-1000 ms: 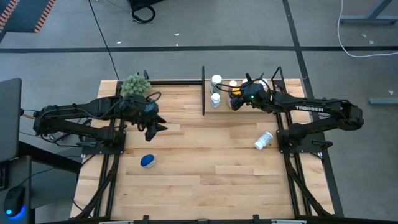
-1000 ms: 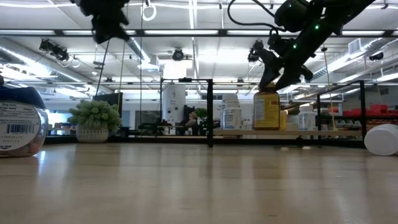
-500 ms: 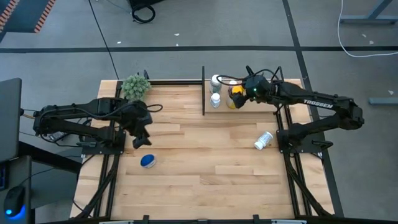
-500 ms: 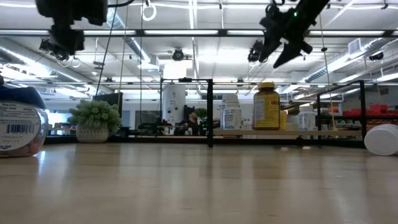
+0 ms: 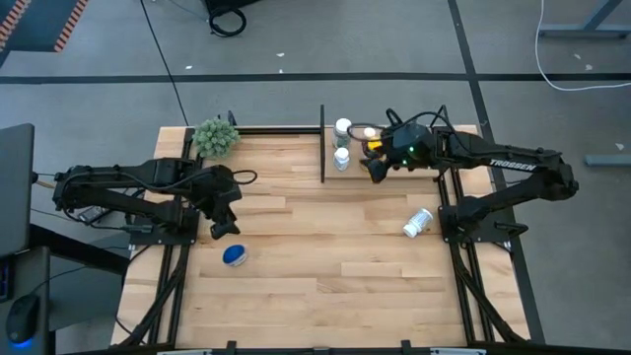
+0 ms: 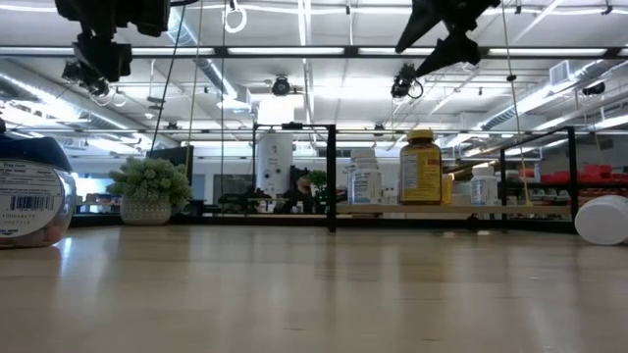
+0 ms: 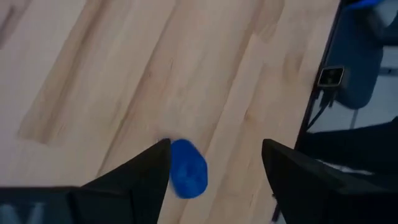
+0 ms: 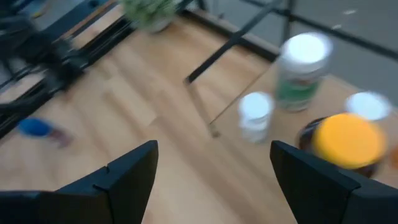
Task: Pick and place medicine bottles onto shelf by color
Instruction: Put the blue pill bottle on the shelf
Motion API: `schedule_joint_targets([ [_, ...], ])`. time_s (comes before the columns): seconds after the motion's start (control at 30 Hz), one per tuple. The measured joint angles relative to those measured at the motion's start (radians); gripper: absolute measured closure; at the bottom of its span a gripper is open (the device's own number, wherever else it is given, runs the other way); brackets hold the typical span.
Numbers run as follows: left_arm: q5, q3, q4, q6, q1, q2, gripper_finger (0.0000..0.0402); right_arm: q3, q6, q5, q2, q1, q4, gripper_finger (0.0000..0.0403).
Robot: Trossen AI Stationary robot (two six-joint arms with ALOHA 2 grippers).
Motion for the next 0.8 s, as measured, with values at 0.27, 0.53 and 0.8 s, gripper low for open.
schedule_joint_targets([
  [0.27,-0.086,0.000,-0.142,-0.191,-0.103,0.000,0.0137,-0.041,0.133,0.063,0.000,0.197,0.001,0.0086],
  [0.53,-0.110,0.000,-0.140,-0.429,-0.280,0.008,0.0101,-0.181,0.315,0.125,0.000,0.381,0.040,0.0086],
  [0.8,-0.183,0.000,-0.131,-0.483,-0.398,0.128,0.0046,-0.317,0.458,0.128,0.000,0.492,0.152,0.0086],
])
